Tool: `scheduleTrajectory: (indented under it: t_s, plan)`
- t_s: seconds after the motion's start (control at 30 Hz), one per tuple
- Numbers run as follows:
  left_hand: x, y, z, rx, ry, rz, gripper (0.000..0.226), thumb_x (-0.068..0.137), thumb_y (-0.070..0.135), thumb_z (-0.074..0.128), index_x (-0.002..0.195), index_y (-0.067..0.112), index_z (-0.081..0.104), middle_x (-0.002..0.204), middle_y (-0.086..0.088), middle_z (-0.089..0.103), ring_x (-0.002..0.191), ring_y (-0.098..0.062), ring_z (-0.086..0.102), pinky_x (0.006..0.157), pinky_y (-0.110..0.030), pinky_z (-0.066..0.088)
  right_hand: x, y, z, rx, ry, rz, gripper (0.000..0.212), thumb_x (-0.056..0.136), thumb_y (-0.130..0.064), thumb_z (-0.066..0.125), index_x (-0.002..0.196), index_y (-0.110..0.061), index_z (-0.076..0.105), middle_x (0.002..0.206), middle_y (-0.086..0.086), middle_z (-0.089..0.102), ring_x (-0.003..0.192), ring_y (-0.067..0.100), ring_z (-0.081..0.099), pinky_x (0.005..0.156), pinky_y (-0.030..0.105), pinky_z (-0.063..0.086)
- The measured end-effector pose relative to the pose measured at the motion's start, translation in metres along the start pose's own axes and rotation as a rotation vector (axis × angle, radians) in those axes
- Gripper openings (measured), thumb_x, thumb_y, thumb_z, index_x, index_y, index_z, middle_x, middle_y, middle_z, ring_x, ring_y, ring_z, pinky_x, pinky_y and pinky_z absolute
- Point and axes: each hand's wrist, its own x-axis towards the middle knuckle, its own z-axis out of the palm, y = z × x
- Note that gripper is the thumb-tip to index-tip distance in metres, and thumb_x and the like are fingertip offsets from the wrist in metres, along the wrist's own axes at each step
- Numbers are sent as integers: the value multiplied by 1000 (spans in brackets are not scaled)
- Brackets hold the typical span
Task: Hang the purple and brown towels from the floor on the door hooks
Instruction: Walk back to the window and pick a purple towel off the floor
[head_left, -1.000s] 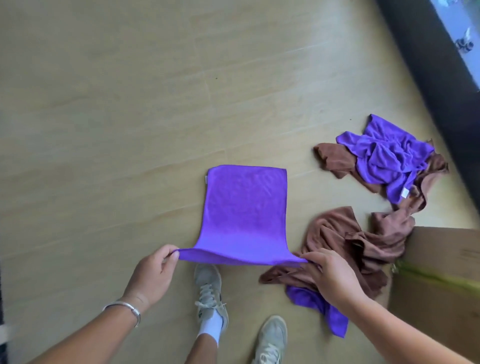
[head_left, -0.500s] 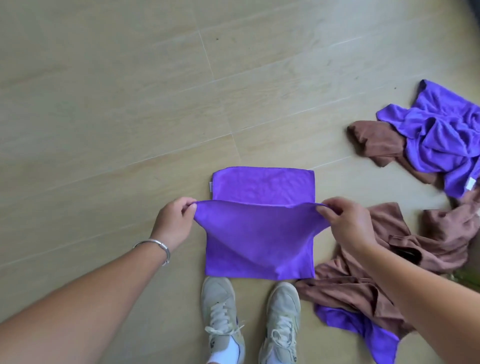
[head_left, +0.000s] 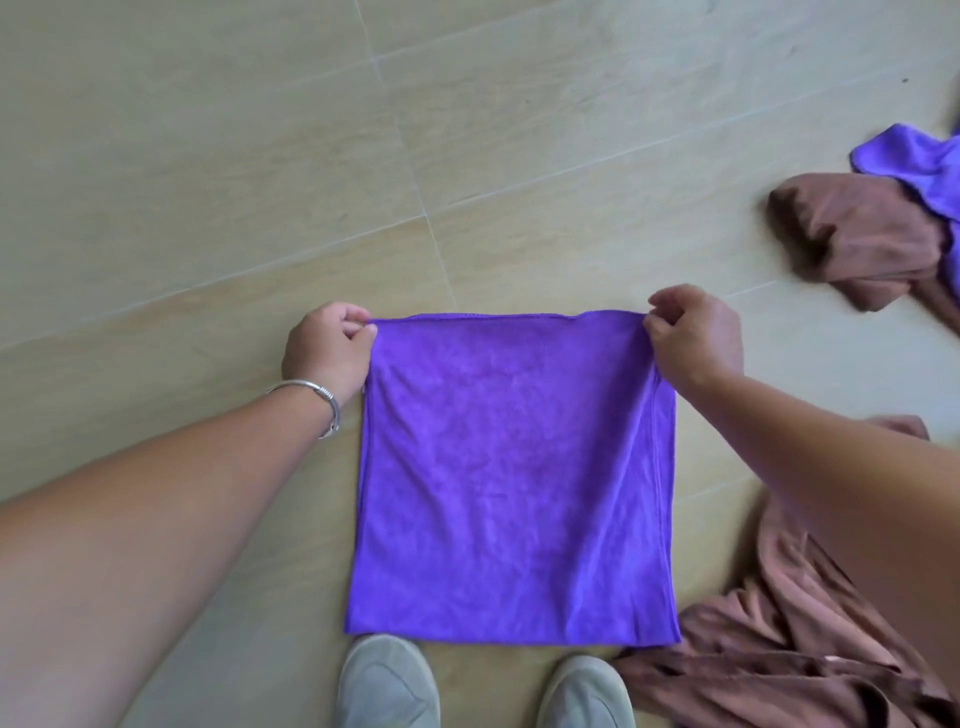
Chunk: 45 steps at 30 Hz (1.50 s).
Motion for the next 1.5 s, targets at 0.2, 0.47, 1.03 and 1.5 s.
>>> scheduleTrajectory:
  t_s: [0.2, 0.47, 1.03, 1.5]
  plan:
    - [-60, -10, -9, -3, 99, 130, 46, 78, 28, 72, 120, 24, 53, 113, 3, 57, 98, -13, 58, 83, -30, 48, -55, 14, -7, -198, 49, -266, 30, 83, -15, 58, 113, -18, 62, 114, 5, 58, 103, 25, 53, 84, 33, 42]
    - [-205, -57, -25, 496, -506, 419, 34, 79, 35, 71, 112, 30, 65, 107, 9, 63, 104, -18, 55, 84, -31, 45, -195, 54, -26, -527, -314, -587, 42, 64, -14, 79, 104, -17, 68, 106, 3, 64, 100, 30, 60, 79, 39, 47]
    - [-222, -109, 10, 922, -556, 635, 13, 88, 22, 49, 98, 26, 56, 99, 6, 56, 101, -20, 52, 81, -32, 38, -250, 153, 0, -768, -396, -627, 28, 59, -25, 78, 83, -16, 66, 85, 3, 61, 85, 30, 59, 76, 40, 47]
    - [-234, -92, -48, 658, -282, 652, 19, 74, 16, 75, 85, 17, 60, 55, -1, 57, 50, -29, 57, 44, -25, 29, -256, 122, 3, -870, -435, -496, 14, 65, -13, 74, 69, -18, 62, 70, 2, 58, 75, 29, 57, 71, 38, 44]
